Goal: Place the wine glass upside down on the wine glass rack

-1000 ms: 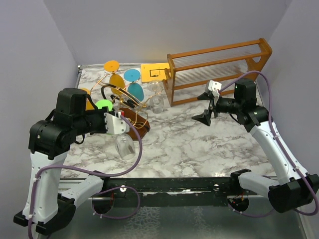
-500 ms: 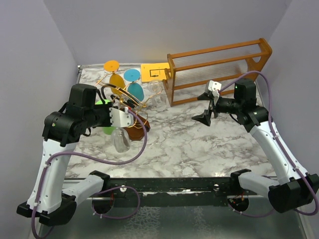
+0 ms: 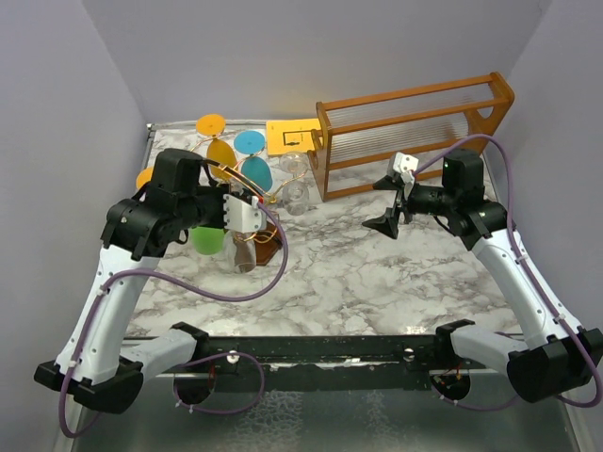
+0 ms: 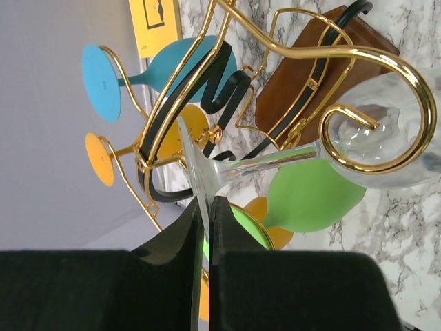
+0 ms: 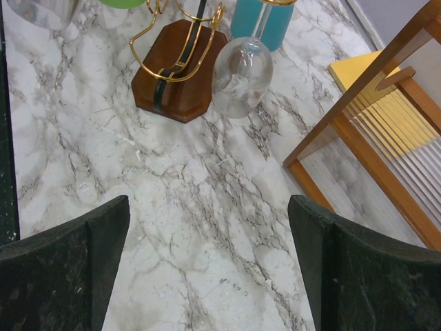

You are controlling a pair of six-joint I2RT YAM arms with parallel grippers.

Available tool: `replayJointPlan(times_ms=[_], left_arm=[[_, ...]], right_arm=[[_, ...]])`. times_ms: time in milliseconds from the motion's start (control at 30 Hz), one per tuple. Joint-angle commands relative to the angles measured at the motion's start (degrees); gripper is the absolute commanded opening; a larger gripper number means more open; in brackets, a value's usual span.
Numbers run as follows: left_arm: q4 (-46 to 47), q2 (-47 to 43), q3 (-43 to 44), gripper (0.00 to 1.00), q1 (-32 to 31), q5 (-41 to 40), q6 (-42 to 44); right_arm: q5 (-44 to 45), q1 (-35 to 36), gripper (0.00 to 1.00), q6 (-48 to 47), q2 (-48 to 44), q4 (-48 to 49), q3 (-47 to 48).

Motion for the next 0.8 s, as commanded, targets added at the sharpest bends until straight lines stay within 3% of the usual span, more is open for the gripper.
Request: replayJointPlan(times_ms=[0,767], left_arm=[[4.1,0.6,-0.3,0.0,-1.3,2.8,1.6],[0.8,2.5,3.0,0.0,-3.9,13.5,1.8]], right_arm=[[-0.3,-0.2,0.97,-0.3,0.0,1.2,-0.4],[0.1,-0.2,0.97,-0.4,0.7,1.0,-0.4]])
